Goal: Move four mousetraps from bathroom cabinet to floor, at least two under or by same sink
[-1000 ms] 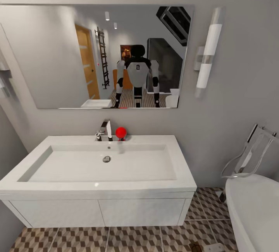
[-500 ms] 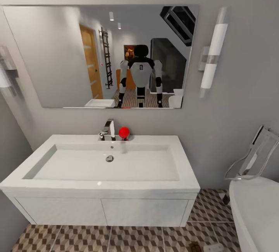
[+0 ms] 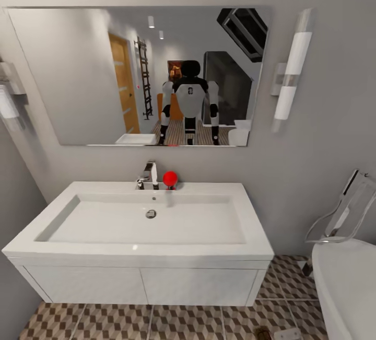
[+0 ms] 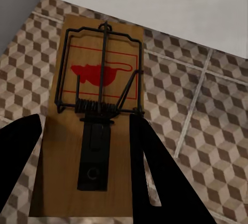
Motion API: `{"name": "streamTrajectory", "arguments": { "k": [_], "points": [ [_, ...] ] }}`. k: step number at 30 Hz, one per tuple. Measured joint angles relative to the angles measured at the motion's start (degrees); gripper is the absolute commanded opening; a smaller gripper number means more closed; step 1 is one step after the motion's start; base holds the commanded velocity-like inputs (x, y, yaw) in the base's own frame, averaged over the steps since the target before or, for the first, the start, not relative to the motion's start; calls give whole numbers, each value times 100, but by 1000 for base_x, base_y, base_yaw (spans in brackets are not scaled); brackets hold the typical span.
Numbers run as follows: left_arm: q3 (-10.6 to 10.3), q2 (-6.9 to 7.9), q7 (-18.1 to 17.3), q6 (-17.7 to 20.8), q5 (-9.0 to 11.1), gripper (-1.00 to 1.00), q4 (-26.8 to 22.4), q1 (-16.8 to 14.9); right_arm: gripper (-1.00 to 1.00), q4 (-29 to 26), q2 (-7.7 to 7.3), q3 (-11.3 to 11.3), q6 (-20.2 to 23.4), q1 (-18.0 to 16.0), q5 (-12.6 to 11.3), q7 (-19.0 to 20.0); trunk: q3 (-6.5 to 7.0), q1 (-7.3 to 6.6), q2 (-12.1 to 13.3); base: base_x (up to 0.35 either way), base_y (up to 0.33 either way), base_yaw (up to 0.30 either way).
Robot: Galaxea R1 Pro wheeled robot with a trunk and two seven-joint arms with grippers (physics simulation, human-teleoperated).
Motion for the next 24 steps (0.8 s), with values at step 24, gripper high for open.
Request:
{"name": "streamTrajectory", "arguments": {
  "k": [24],
  "points": [
    [-1,0,0,2,-2,-100,-2,0,-100,1,0,-6,-2,-2,-1,0,0,0,0,0,75,0]
  ]
}}
